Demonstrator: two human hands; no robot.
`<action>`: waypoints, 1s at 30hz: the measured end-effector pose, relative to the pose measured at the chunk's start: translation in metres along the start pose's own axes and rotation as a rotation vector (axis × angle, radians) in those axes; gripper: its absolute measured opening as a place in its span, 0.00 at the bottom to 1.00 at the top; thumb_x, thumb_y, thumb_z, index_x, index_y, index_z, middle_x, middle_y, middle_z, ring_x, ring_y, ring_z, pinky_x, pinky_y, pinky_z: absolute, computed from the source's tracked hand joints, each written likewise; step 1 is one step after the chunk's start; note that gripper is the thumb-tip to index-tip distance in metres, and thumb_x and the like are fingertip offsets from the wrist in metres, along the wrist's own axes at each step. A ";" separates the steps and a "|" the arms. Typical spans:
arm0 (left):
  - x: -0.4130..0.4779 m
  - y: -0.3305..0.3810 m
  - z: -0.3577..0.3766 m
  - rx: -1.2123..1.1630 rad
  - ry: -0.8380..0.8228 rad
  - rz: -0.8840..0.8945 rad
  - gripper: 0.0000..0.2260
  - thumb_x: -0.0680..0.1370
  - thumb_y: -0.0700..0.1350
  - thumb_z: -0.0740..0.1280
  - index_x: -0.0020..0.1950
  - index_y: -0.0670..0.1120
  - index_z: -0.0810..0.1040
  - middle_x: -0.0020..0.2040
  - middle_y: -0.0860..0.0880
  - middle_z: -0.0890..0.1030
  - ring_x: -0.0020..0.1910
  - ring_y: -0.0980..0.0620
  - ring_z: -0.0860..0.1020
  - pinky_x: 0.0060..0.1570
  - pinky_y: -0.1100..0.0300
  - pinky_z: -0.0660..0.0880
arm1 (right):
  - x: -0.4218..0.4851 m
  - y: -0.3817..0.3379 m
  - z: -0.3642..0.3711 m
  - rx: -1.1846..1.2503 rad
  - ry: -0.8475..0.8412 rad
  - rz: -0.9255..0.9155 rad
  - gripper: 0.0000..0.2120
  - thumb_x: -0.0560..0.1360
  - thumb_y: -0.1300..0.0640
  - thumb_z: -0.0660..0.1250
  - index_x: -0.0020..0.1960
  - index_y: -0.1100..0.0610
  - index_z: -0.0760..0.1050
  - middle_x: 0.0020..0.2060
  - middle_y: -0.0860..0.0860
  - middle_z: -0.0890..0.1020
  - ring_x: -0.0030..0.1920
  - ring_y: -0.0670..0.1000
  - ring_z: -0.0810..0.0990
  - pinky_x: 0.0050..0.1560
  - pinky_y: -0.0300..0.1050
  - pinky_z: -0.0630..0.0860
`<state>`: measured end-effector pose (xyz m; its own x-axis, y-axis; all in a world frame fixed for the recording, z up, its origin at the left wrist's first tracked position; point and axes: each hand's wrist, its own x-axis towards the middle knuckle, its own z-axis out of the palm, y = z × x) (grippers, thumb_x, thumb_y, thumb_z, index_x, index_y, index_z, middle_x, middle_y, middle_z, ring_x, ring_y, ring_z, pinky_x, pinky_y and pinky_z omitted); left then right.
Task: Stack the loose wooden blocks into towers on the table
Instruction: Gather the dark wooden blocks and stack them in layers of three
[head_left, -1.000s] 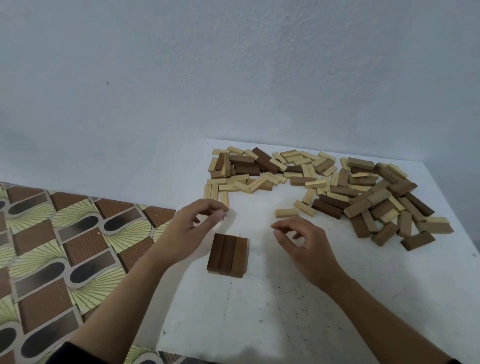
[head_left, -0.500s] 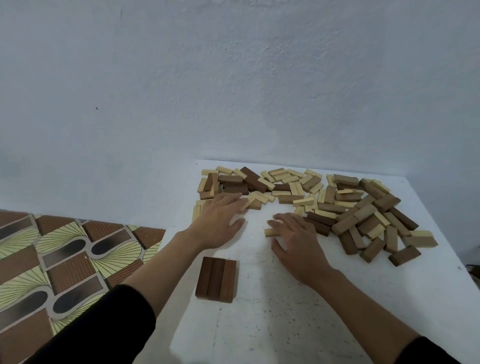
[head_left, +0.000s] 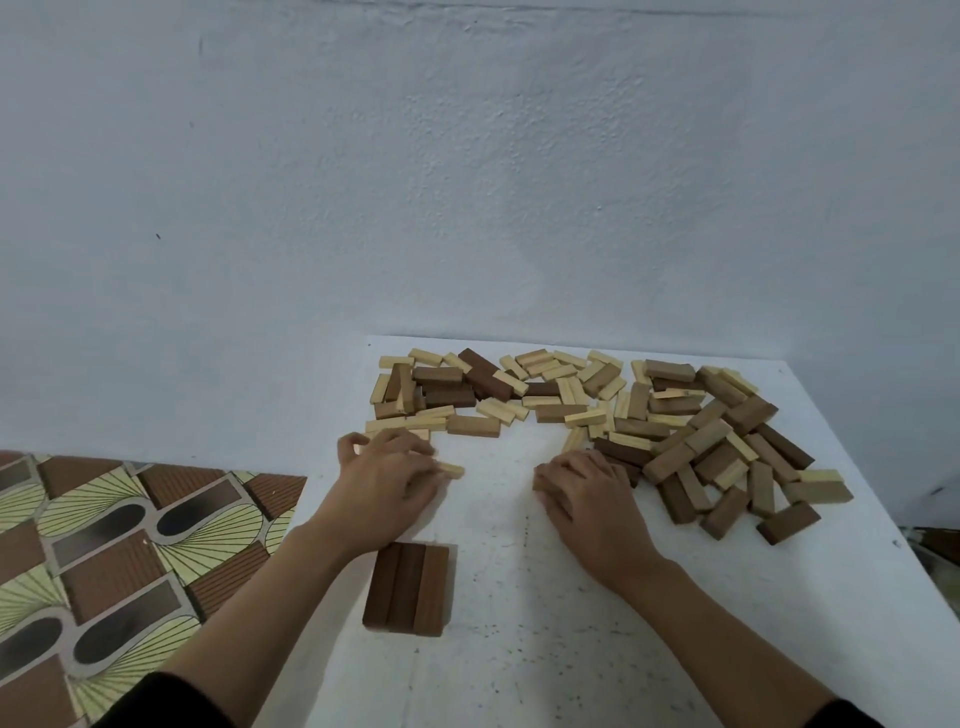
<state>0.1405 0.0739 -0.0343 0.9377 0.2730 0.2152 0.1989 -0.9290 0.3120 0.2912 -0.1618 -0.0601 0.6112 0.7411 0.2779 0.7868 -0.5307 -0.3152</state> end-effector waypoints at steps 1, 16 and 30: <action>0.003 0.003 0.001 -0.029 0.031 -0.003 0.12 0.81 0.57 0.64 0.48 0.53 0.84 0.57 0.59 0.80 0.62 0.57 0.74 0.61 0.51 0.55 | 0.001 0.000 0.000 0.008 0.006 0.023 0.11 0.78 0.55 0.69 0.59 0.52 0.81 0.53 0.47 0.79 0.58 0.52 0.75 0.55 0.47 0.65; 0.043 0.072 0.006 0.268 -0.308 0.027 0.17 0.83 0.60 0.52 0.68 0.57 0.69 0.66 0.55 0.70 0.69 0.50 0.68 0.69 0.38 0.55 | -0.040 0.010 -0.001 -0.134 0.086 -0.018 0.14 0.77 0.51 0.62 0.57 0.51 0.83 0.57 0.50 0.77 0.59 0.52 0.74 0.57 0.55 0.72; 0.006 0.061 -0.012 0.049 -0.357 0.032 0.20 0.79 0.54 0.53 0.67 0.56 0.77 0.64 0.59 0.75 0.64 0.57 0.71 0.63 0.49 0.58 | -0.005 -0.010 -0.005 -0.070 0.005 0.049 0.18 0.78 0.52 0.61 0.67 0.52 0.77 0.68 0.49 0.74 0.69 0.53 0.66 0.62 0.60 0.67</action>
<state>0.1550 0.0220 -0.0024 0.9823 0.1476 -0.1157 0.1736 -0.9489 0.2634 0.2810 -0.1627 -0.0536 0.6495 0.7116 0.2681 0.7599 -0.5941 -0.2639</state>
